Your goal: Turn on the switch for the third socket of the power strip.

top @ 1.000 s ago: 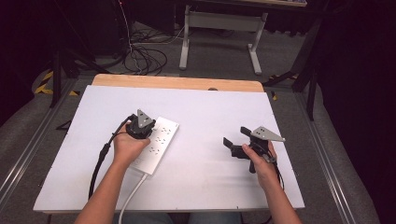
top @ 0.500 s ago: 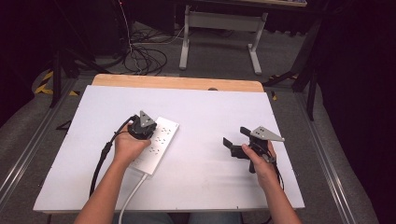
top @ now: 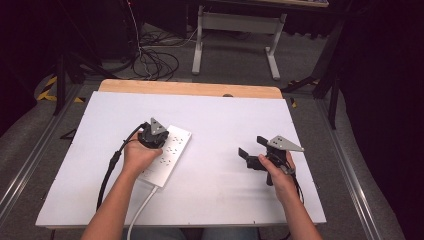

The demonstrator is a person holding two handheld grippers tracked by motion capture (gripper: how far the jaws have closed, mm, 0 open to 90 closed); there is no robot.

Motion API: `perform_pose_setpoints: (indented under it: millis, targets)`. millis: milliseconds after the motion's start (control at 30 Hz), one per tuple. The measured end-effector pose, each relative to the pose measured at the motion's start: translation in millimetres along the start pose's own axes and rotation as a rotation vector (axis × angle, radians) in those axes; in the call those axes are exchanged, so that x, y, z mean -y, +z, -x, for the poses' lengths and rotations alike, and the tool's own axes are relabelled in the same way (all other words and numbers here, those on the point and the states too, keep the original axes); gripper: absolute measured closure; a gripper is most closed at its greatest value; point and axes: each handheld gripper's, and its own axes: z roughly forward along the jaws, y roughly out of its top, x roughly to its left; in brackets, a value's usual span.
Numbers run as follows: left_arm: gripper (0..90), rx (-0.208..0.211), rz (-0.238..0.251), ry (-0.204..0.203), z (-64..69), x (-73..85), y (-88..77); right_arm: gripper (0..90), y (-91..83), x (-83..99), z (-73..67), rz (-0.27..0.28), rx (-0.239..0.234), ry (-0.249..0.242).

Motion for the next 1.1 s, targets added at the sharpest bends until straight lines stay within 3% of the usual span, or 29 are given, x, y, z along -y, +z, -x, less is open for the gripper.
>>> perform_pose_setpoints:
  millis: [367, 533, 667, 733, 833, 900, 1000, 1100]
  targets:
    - [89.9, -0.004, -0.011, 0.013, -1.1, 2.1, -1.9, 7.7, 0.7, 0.0, -1.6, -0.001, -0.002, -0.005]
    - [89.8, -0.038, 0.035, -0.005, -0.6, 8.1, 0.7, 7.7, -1.3, 0.1, -0.9, -0.005, 0.007, 0.001]
    - [89.8, -0.06, 0.035, -0.002, 0.0, 7.7, -0.4, 7.7, -4.4, 0.2, -1.1, -0.002, 0.014, 0.008]
    - [89.9, -0.077, 0.082, -0.045, -4.4, 8.6, -4.5, 7.7, -5.1, 0.3, -1.0, 0.0, 0.016, 0.008]
    - [89.9, -0.097, 0.12, -0.066, -9.4, 10.0, -11.4, 7.7, -4.8, 0.2, -2.3, -0.001, 0.016, 0.005]
    - [89.9, -0.124, 0.185, -0.106, -17.2, 14.2, -26.3, 7.7, -4.3, 0.3, -3.6, -0.004, 0.014, -0.002]
    - [89.9, -0.15, 0.243, -0.142, -25.8, 21.5, -41.7, 7.7, -4.3, 0.3, -4.6, -0.005, 0.017, -0.005]
    - [89.9, -0.161, 0.294, -0.203, -32.3, 31.9, -55.4, 7.7, -5.2, 0.1, -5.3, -0.006, 0.02, -0.009]
